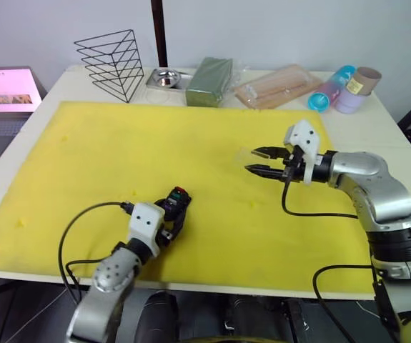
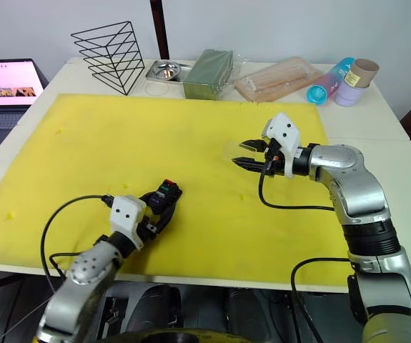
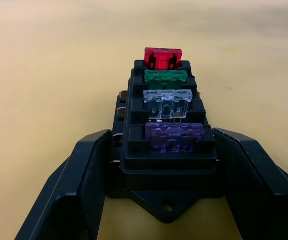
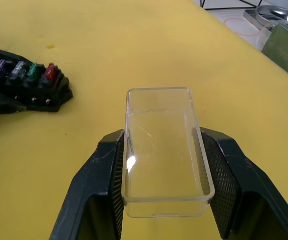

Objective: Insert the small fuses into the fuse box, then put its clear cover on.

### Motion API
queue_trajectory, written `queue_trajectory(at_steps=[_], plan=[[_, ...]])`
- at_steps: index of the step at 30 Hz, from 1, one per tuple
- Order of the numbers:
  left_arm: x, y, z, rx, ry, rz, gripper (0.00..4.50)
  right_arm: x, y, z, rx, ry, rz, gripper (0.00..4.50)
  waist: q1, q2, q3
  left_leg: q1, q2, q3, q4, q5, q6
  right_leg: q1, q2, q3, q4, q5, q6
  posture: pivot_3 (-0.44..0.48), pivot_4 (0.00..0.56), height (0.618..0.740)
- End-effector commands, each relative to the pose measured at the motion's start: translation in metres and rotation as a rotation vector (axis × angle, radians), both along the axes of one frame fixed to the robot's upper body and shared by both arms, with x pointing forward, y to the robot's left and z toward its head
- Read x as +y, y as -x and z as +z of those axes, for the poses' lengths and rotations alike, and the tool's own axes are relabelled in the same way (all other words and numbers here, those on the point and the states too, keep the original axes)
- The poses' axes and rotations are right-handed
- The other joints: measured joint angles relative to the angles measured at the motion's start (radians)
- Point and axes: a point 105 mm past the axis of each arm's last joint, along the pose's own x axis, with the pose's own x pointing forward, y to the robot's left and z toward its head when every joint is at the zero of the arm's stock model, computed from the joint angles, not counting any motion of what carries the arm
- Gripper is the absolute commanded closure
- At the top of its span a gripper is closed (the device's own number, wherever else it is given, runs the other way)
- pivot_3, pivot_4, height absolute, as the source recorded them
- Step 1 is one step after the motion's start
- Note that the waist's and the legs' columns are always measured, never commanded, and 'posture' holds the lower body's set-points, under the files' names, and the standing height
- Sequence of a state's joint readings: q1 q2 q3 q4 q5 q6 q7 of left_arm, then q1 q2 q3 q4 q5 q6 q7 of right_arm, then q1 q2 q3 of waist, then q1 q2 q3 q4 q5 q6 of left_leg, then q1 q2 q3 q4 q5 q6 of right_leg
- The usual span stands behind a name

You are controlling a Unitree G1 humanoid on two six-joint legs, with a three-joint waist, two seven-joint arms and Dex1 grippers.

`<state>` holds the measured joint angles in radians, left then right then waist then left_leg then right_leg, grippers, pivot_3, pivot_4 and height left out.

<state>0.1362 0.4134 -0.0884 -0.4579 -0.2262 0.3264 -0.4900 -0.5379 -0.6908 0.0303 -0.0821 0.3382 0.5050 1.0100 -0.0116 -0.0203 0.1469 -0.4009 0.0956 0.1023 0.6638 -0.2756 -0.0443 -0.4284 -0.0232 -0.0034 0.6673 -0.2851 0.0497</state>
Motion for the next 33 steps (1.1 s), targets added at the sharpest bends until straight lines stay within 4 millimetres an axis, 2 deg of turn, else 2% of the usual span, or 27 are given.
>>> queue_trajectory(at_steps=[1,3,5,10,16,22,25,33], plan=[[0.001,0.002,0.019,0.000,0.025,-0.317,1.68,0.002,0.002,0.016,-0.061,-0.003,0.046,2.69,0.000,0.000,0.000,0.000,0.000,0.000,0.000,0.000,0.000,0.000,0.000,0.000,0.000,0.000,0.000,0.000,0.150,0.740],[-0.002,0.004,0.024,0.019,-0.001,-0.522,1.68,0.007,0.005,0.016,-0.060,0.005,0.089,2.69,0.002,0.001,0.000,0.000,0.000,0.001,0.000,0.000,0.000,0.000,0.000,0.000,0.000,0.000,0.000,0.000,0.150,0.740],[-0.002,0.003,0.027,0.021,-0.027,-0.642,1.68,0.012,0.007,0.017,-0.058,0.005,0.120,2.69,0.002,0.001,0.000,-0.001,0.000,0.001,0.000,0.000,0.000,0.000,0.000,0.000,-0.001,0.000,0.000,0.000,0.150,0.740],[-0.014,-0.008,0.026,-0.051,-0.147,-0.852,1.68,0.031,0.018,0.022,-0.039,0.018,0.242,2.69,0.003,0.001,0.000,-0.002,0.000,0.001,0.001,0.000,0.000,0.000,0.000,-0.001,-0.001,0.000,0.000,0.000,0.150,0.740],[-0.027,-0.025,0.022,-0.071,-0.159,-0.889,1.68,0.050,0.036,0.022,0.003,0.033,0.338,2.69,0.002,0.001,0.000,-0.002,0.000,0.001,0.001,0.000,0.000,-0.001,0.000,0.000,-0.001,0.000,0.000,0.000,0.150,0.740],[-0.030,-0.045,0.025,-0.084,-0.141,-0.851,1.68,0.078,0.061,0.010,0.019,0.056,0.417,2.69,0.003,0.001,0.000,-0.002,0.000,0.000,0.001,0.000,0.000,-0.001,0.000,0.000,-0.001,0.000,0.000,0.000,0.150,0.740],[-0.033,-0.048,0.021,-0.071,-0.134,-0.855,1.68,0.084,0.059,0.000,-0.001,0.085,0.406,2.69,0.004,0.001,0.000,-0.003,0.000,0.000,0.002,0.000,0.000,-0.001,0.000,0.000,-0.001,0.000,0.001,0.000,0.150,0.740],[-0.037,-0.049,0.020,-0.069,-0.123,-0.875,1.68,0.098,0.049,-0.008,-0.016,0.104,0.390,2.69,0.002,0.001,0.000,-0.003,0.000,0.000,0.002,0.000,0.000,-0.001,0.000,-0.001,0.000,0.000,0.001,0.000,0.150,0.740]])
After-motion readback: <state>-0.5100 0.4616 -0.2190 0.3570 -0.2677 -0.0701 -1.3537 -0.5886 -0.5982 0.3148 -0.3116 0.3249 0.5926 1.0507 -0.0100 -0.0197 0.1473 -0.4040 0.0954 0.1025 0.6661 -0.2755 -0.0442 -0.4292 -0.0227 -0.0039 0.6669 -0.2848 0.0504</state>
